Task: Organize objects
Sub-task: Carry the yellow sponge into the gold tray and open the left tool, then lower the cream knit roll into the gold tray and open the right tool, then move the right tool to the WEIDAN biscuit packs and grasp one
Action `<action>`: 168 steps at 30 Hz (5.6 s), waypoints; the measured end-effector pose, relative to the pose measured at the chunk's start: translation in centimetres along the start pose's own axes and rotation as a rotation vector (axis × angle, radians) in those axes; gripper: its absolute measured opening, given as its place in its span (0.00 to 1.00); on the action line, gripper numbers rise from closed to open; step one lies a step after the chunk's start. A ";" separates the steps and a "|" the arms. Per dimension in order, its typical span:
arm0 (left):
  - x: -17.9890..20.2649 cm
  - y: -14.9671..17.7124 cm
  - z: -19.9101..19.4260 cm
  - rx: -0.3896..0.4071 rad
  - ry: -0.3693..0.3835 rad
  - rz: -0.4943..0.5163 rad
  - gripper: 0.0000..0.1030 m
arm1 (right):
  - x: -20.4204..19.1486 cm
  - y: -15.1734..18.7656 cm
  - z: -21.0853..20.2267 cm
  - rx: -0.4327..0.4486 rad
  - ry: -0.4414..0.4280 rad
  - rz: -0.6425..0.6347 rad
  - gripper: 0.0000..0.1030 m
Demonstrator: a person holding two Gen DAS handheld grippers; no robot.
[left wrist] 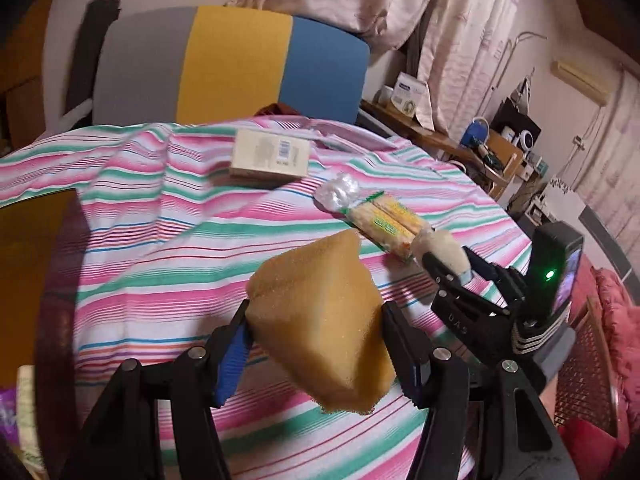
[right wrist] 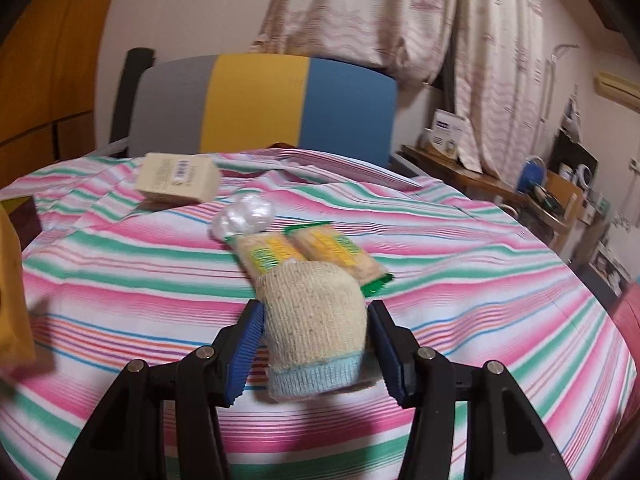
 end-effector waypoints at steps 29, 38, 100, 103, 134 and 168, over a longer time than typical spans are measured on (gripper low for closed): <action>-19.5 0.7 -10.6 0.122 -0.259 -0.338 0.62 | -9.2 0.0 -2.4 -0.005 -0.105 -0.297 0.53; -26.7 0.8 -12.7 0.114 -0.370 -0.432 0.62 | -14.0 -1.4 -5.9 -0.021 -0.316 -0.072 0.53; -32.2 7.3 -22.3 0.222 -0.615 -0.660 1.00 | -40.3 -6.4 -7.8 -0.253 -0.681 -0.160 0.53; -32.9 8.0 -22.8 0.219 -0.636 -0.695 1.00 | -41.5 -6.7 -7.4 -0.258 -0.678 -0.152 0.53; -29.0 8.0 -21.5 0.178 -0.617 -0.603 1.00 | -38.6 -7.5 -10.3 -0.168 -0.595 -0.232 0.53; -10.7 6.5 -12.4 0.011 -0.322 -0.109 1.00 | -6.1 -4.0 2.0 -0.274 -0.145 0.108 0.53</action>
Point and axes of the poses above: each gripper's, at about its wrist camera, not at the fingertips, and z roughly the way its jaws point, x to its right, y to its underside, the point moved 5 cm from there along z, roughly the way its jaws point, and after that the axes turned 1 degree about -y, right-handed, at the moved point
